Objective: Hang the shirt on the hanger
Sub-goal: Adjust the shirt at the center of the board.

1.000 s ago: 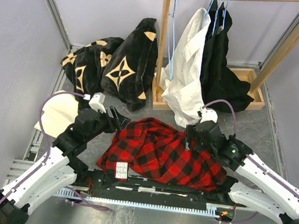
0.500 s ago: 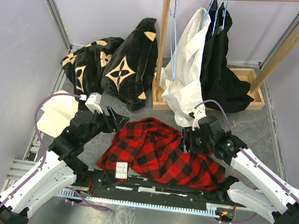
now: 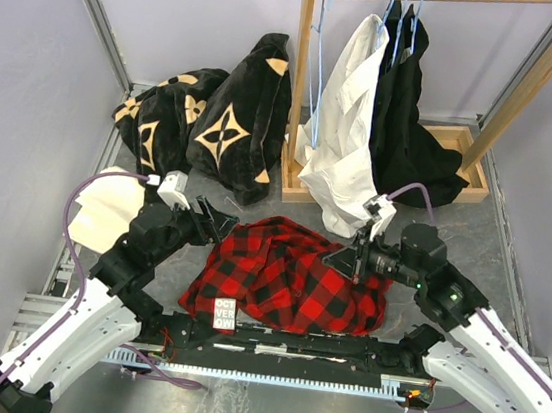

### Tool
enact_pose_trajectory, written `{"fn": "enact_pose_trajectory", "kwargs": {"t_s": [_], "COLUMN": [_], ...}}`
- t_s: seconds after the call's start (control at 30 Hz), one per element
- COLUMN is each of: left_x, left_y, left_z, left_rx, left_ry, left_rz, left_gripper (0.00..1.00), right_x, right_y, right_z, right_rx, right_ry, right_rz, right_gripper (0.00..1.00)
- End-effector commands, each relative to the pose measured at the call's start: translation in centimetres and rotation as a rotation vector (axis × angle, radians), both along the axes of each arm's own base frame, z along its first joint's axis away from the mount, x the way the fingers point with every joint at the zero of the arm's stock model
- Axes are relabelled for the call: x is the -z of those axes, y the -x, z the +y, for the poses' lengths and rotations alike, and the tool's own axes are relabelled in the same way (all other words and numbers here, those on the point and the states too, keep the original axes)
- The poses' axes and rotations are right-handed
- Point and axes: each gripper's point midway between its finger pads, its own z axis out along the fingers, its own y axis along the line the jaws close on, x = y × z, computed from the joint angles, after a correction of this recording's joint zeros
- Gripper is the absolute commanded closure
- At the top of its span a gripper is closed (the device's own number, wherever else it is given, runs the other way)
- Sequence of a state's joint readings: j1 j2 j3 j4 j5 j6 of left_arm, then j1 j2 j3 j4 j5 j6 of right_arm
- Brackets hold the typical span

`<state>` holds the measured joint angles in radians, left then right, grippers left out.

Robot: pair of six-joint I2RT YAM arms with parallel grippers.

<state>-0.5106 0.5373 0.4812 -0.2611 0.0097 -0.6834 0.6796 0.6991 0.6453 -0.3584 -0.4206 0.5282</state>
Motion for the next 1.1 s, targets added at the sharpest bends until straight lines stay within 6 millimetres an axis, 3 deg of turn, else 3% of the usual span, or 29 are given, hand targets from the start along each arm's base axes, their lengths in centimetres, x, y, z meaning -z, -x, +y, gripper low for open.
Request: {"fn": "enact_pose_trajectory", "kwargs": {"t_s": [0.0, 0.23, 0.4, 0.57, 0.7, 0.8, 1.07], "left_x": [-1.1, -0.8, -0.9, -0.8, -0.7, -0.9, -0.9], "left_y": [-0.1, -0.4, -0.7, -0.6, -0.7, -0.8, -0.7], "left_z": [0.2, -0.3, -0.7, -0.5, -0.4, -0.3, 0.2], "left_rx": [-0.005, 0.011, 0.026, 0.022, 0.016, 0.008, -0.005], "left_ry": [0.012, 0.013, 0.007, -0.007, -0.016, -0.015, -0.033], "left_rz": [-0.033, -0.020, -0.017, -0.016, -0.015, -0.019, -0.017], "left_gripper": [0.20, 0.22, 0.22, 0.22, 0.22, 0.22, 0.22], "right_x": [-8.2, -16.5, -22.2, -25.9, -27.6, -27.7, -23.5], "right_y": [-1.2, -0.9, 1.0, 2.4, 2.7, 2.6, 0.1], "right_z": [-1.3, -4.6, -7.1, -9.4, -9.5, -8.2, -1.8], "right_rx": [0.108, 0.221, 0.246, 0.290, 0.270, 0.215, 0.050], "right_ry": [-0.127, -0.196, -0.246, -0.248, -0.237, -0.236, -0.293], "right_rz": [-0.211, -0.435, -0.605, -0.698, -0.721, -0.705, -0.535], "right_gripper": [1.00, 1.00, 1.00, 1.00, 1.00, 1.00, 1.00]}}
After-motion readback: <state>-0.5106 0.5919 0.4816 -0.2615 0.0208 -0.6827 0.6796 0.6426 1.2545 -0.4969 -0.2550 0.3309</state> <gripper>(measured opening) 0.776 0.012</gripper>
